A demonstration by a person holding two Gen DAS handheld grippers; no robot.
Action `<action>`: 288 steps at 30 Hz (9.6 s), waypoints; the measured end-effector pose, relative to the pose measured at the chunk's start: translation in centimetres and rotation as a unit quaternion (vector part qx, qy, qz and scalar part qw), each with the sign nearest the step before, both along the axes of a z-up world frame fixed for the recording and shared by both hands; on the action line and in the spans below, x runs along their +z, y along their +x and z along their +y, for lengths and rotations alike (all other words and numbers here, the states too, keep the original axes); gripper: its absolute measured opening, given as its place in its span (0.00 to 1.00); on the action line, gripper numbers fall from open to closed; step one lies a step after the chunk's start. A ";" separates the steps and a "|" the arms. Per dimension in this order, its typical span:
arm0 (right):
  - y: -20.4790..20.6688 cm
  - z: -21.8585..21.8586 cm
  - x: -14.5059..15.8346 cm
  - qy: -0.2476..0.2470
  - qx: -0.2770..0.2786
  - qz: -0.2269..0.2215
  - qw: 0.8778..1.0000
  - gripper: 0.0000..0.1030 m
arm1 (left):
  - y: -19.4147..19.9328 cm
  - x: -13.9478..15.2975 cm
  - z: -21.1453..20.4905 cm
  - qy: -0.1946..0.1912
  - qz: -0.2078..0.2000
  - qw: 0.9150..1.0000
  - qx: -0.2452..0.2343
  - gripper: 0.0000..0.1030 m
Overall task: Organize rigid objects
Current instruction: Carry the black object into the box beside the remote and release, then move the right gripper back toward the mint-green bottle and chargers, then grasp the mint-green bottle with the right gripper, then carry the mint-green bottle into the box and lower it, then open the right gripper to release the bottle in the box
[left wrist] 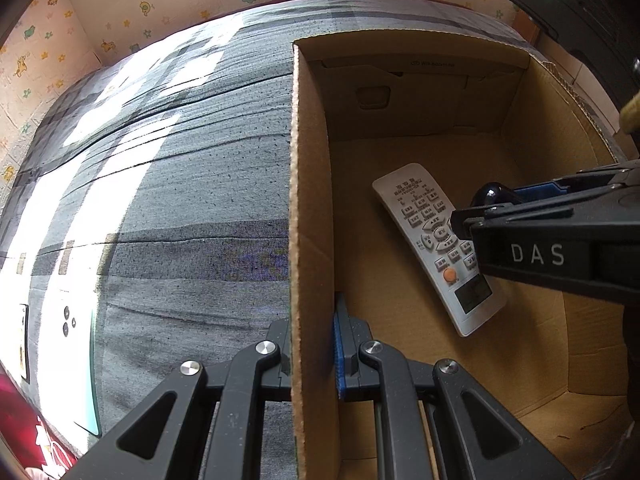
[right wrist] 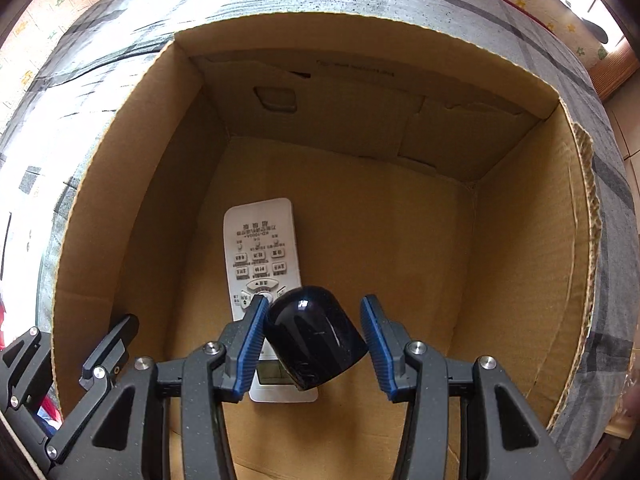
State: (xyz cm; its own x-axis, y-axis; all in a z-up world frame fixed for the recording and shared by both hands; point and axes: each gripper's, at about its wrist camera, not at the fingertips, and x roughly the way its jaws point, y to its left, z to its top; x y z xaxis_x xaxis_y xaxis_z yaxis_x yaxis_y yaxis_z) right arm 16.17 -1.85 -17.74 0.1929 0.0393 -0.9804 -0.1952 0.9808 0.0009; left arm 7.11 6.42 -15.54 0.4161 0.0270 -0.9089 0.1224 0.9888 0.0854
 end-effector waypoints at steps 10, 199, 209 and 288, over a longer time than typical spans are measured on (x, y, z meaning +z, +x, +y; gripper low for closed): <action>0.2 -0.5 0.1 0.011 0.000 -0.002 1.000 0.50 | 0.0 0.0 -0.3 0.003 0.000 1.000 0.001 0.12; -6.0 -6.2 10.5 0.022 0.042 -0.104 0.993 0.27 | -0.3 0.0 -1.5 0.029 -0.004 1.000 -0.004 0.14; -7.0 -2.3 7.3 0.028 0.071 -0.080 0.994 0.27 | -0.3 0.0 -1.5 0.029 -0.004 1.000 -0.003 0.14; -7.7 -9.7 13.7 0.038 -0.014 -0.164 0.986 0.97 | -0.3 -0.2 -2.4 0.042 -0.003 0.999 -0.003 0.14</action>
State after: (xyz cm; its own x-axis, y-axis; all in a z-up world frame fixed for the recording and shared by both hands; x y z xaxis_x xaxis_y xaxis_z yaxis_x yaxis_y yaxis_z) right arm 8.48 -11.58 -4.00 0.5006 0.0997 -0.8599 -0.1702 0.9853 0.0151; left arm 6.79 3.99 -15.72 0.4220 0.1016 -0.9009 0.1271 0.9773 0.1698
